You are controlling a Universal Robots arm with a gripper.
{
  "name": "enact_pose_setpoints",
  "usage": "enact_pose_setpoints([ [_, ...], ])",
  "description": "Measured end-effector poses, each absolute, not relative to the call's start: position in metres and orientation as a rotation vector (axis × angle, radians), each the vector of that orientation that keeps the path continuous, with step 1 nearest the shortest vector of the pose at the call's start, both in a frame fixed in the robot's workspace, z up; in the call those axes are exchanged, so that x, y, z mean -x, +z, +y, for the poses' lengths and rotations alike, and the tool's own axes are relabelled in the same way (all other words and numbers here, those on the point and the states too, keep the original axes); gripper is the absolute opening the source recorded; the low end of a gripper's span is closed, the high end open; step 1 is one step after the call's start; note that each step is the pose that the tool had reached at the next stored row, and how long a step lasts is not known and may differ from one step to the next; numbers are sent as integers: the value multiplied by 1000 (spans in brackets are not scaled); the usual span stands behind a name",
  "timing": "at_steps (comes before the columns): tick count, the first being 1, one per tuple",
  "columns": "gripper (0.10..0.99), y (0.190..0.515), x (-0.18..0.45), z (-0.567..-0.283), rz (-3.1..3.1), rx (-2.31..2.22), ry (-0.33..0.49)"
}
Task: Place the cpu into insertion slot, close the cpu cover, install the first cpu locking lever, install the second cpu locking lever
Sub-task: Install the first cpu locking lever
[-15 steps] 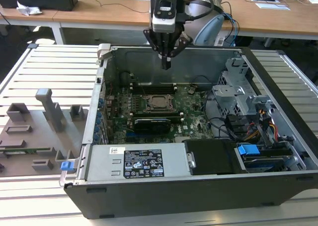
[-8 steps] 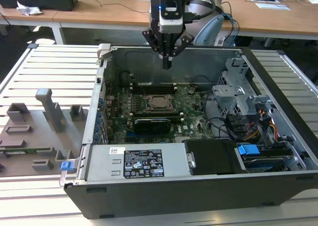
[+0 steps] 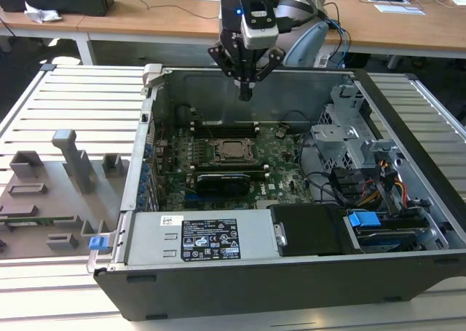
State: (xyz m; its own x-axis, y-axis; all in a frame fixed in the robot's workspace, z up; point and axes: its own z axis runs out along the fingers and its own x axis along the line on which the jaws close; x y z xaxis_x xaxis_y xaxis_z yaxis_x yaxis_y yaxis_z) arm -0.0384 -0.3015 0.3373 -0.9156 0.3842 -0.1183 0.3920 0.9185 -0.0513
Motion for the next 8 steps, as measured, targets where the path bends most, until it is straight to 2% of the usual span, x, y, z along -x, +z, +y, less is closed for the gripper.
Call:
enact_pose_setpoints([
  [8, 106, 337, 38, -302, 2999, -446, -91],
])
